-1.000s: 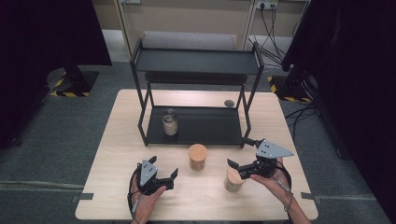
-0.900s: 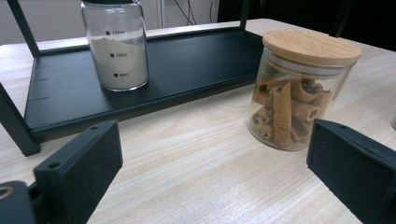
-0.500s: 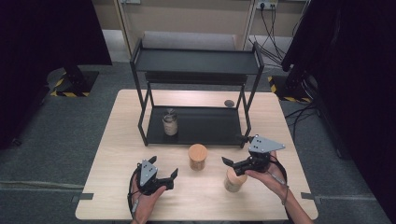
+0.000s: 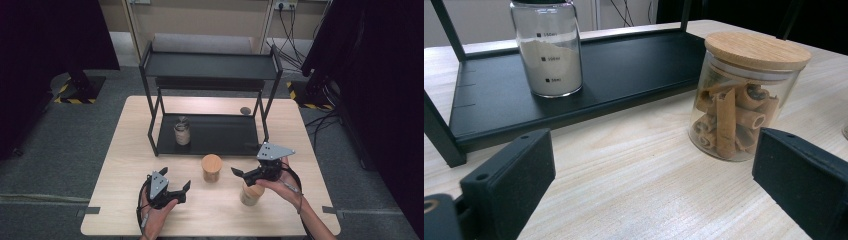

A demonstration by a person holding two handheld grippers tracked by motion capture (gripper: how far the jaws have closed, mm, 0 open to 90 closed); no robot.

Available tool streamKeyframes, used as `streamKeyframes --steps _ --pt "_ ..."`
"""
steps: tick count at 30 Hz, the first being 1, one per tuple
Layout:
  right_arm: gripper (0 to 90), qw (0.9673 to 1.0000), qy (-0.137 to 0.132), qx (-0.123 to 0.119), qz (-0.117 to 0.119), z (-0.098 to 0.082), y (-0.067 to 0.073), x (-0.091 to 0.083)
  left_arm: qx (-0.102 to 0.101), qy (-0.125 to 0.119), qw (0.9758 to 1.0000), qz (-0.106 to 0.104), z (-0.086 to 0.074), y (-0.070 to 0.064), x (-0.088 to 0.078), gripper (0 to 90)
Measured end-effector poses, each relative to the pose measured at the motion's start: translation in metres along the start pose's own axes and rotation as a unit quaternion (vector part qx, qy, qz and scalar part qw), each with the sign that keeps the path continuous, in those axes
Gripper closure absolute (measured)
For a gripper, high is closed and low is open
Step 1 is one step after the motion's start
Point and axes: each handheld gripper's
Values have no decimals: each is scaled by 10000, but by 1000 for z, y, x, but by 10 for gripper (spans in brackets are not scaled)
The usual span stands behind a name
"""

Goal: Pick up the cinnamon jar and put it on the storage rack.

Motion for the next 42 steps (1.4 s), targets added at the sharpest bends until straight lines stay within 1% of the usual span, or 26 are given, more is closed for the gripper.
streamKeyframes --steps 12,19,30,42 --pt "32 9999 119 -105 49 11 -2 9 4 3 10000 -3 0 0 0 31" --pt "32 9995 209 -207 95 20 -4 15 0 4 10000 -5 0 0 0 31" --pt "32 9978 492 -344 268 35 -2 29 2 -3 10000 -14 0 0 0 31" --pt "33 9964 698 -371 298 45 -2 39 16 -3 10000 -21 0 0 0 31"
Point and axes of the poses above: each handheld gripper's, and its own axes: x roughly forward along the jaws, z roughly out of its top, y roughly to its left, and after that the axes turned 1 degree about y, right-handed
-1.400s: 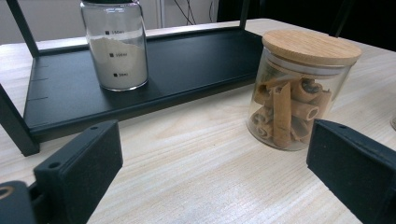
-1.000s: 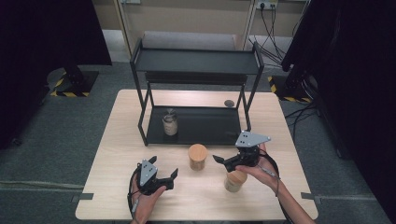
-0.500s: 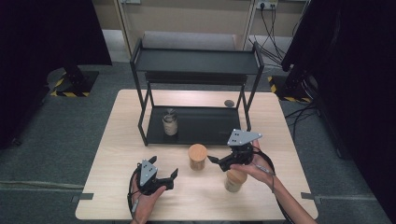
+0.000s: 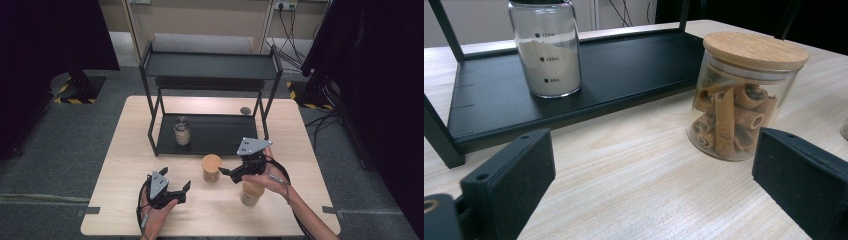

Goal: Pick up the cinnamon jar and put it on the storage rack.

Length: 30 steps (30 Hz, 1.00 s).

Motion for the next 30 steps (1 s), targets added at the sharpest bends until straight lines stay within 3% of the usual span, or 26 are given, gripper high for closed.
streamKeyframes --steps 30 --pt "38 9992 353 -111 127 17 -9 23 14 -4 10000 -1 0 0 0 31"
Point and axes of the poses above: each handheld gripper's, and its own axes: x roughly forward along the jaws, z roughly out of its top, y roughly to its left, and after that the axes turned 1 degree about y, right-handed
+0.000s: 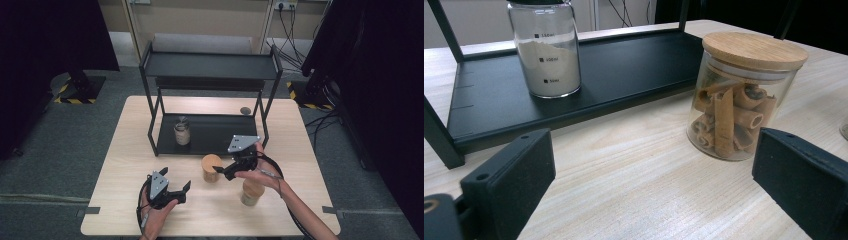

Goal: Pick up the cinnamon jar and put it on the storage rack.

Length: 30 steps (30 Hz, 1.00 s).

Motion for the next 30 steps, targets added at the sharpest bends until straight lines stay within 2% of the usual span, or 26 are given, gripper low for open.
streamKeyframes --steps 9,17,30 --pt "41 9998 172 -73 67 7 -1 6 -2 1 10000 0 0 0 0 31" --pt "44 9988 402 -232 161 13 -2 15 -4 2 10000 -5 0 0 0 31" --pt "46 9974 583 -274 309 21 -6 27 1 -5 10000 -9 0 0 0 31"
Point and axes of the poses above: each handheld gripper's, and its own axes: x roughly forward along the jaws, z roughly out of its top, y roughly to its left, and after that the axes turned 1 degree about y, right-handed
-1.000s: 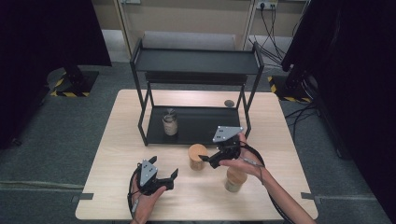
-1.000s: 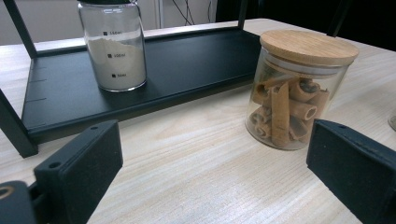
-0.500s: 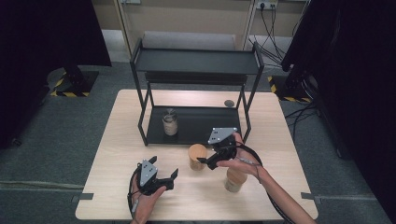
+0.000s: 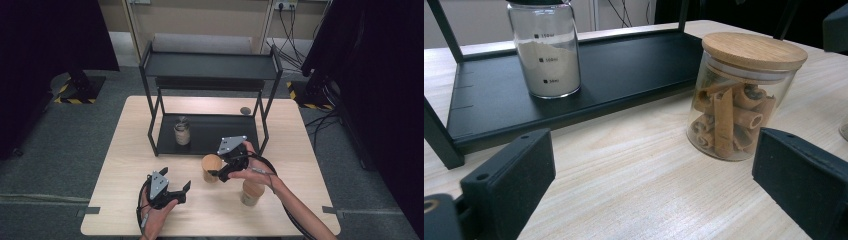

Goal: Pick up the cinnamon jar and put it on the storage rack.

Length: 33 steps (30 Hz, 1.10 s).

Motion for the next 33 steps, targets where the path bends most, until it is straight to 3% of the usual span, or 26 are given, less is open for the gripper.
streamKeyframes --steps 33 --pt "70 9982 475 -273 226 19 -5 25 11 -1 10000 -5 0 0 0 31"
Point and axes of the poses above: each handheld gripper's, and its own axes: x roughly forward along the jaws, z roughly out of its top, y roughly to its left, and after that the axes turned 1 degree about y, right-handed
